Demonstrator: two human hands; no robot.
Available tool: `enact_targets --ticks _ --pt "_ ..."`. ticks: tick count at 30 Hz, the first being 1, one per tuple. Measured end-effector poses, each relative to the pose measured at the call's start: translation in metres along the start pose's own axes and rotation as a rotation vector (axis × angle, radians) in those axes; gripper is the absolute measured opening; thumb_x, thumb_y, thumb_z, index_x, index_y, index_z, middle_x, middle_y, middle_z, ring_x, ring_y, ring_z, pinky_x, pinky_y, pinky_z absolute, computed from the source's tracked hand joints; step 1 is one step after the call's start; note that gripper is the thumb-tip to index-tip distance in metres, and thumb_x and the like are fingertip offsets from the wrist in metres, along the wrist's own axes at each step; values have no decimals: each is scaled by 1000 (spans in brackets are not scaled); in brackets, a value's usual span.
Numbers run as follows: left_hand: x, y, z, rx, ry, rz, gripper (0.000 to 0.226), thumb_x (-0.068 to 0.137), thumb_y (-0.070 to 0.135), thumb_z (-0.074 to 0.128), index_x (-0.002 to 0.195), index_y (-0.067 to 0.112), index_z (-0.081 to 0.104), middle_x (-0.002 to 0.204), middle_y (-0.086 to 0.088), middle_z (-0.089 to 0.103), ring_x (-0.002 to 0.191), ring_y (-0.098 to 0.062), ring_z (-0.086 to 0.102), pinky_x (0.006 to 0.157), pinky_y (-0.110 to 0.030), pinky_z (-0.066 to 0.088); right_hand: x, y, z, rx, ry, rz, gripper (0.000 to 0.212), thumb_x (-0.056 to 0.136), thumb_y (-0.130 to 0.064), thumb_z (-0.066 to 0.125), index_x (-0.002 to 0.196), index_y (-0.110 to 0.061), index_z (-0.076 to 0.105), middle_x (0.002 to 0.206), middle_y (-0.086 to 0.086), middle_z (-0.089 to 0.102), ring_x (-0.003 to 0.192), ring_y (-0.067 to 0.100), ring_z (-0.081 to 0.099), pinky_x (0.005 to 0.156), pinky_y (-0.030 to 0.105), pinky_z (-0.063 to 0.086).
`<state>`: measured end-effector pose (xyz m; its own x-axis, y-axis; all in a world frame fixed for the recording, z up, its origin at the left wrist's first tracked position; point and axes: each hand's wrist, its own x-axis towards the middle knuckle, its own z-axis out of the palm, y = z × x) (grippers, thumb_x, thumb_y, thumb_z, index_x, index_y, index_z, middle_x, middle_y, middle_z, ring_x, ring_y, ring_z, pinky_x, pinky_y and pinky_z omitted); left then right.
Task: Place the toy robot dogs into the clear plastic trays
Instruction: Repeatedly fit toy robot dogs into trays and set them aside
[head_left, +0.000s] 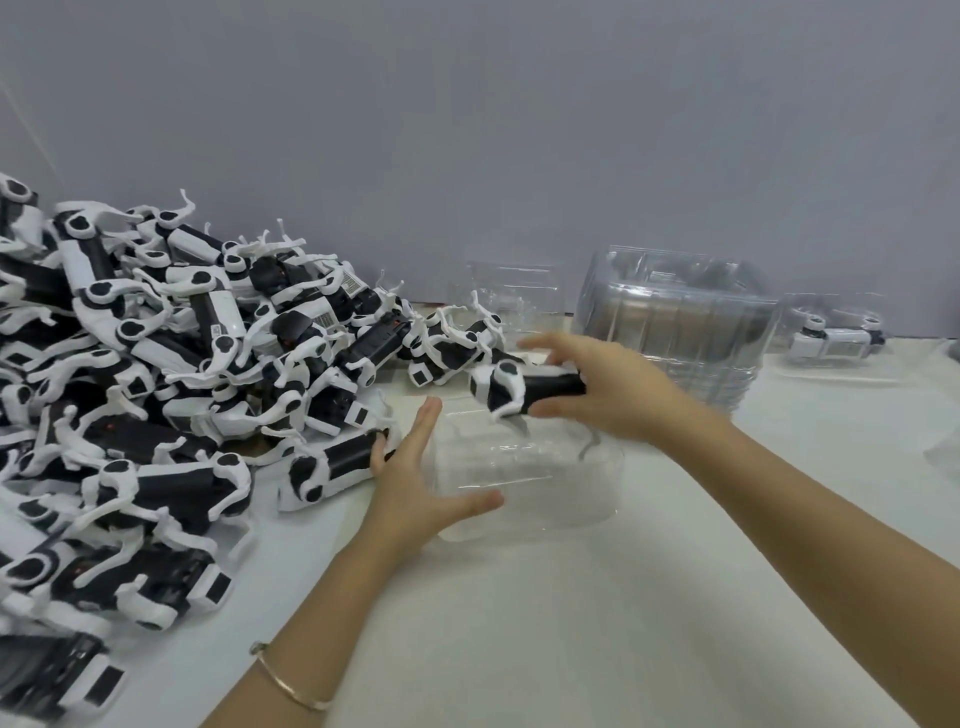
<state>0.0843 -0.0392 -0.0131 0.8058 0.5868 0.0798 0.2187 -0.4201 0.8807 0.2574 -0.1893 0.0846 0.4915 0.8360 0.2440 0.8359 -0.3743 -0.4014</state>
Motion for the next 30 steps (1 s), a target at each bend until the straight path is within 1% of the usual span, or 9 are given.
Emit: enact_targets --ticks 2,4,7,10,13,16,18,26,30 --pt "2 -8 -3 -49 -37 23 115 33 70 83 123 80 13 139 41 14 150 -13 -5 121 -44 5 0 0 6 -186 -100 -56 50 86 -46 67 131 -49 44 118 -16 55 94 7 50 75 29 40" --pt "4 -13 -4 -97 -57 67 117 35 68 87 125 81 14 150 35 17 151 -11 -2 122 -50 8 0 0 10 -265 -135 -101 44 89 -47 62 130 -51 45 119 -14 53 96 10 52 72 28 37" --pt "7 -17 -3 -166 -108 136 123 40 64 91 136 72 16 151 35 26 150 -7 6 122 -51 12 1 -2 18 -246 -178 -155 42 91 -48 58 130 -51 44 121 -14 53 103 13 56 72 28 36" --pt "6 -21 -4 -199 -129 189 122 42 57 94 139 66 21 148 36 31 145 1 21 121 -49 17 -6 1 29 -399 -129 -232 41 91 -56 51 129 -46 39 117 -14 55 102 12 57 58 26 29" --pt "3 -20 -4 -143 -113 200 118 41 62 92 140 63 26 147 36 32 145 0 23 119 -50 24 -16 10 34 -424 -119 -260 42 92 -59 49 130 -46 39 112 -16 56 103 10 54 53 24 22" --pt "1 -18 -4 -49 -99 227 107 44 69 86 136 63 31 145 38 32 148 -8 17 118 -55 21 -20 17 36 -369 -137 -257 44 92 -58 49 133 -47 37 112 -14 54 103 12 52 59 27 26" --pt "-1 -16 -4 2 -92 274 98 48 67 83 134 60 35 147 36 31 147 -7 16 119 -58 14 -21 19 37 -349 -158 -263 44 93 -57 49 134 -47 35 113 -13 53 103 12 51 64 27 29" --pt "-1 -19 -3 28 -86 263 82 46 79 77 119 58 46 144 40 29 149 -12 11 119 -56 15 -27 26 37 -215 -227 -202 47 94 -48 54 138 -47 37 116 -11 50 103 10 48 75 24 37" --pt "-1 -20 0 75 -28 297 73 46 66 80 111 55 49 141 38 33 147 -20 17 117 -59 16 -27 24 36 -169 -259 -172 47 94 -44 57 138 -47 39 117 -10 49 105 10 48 82 25 42"
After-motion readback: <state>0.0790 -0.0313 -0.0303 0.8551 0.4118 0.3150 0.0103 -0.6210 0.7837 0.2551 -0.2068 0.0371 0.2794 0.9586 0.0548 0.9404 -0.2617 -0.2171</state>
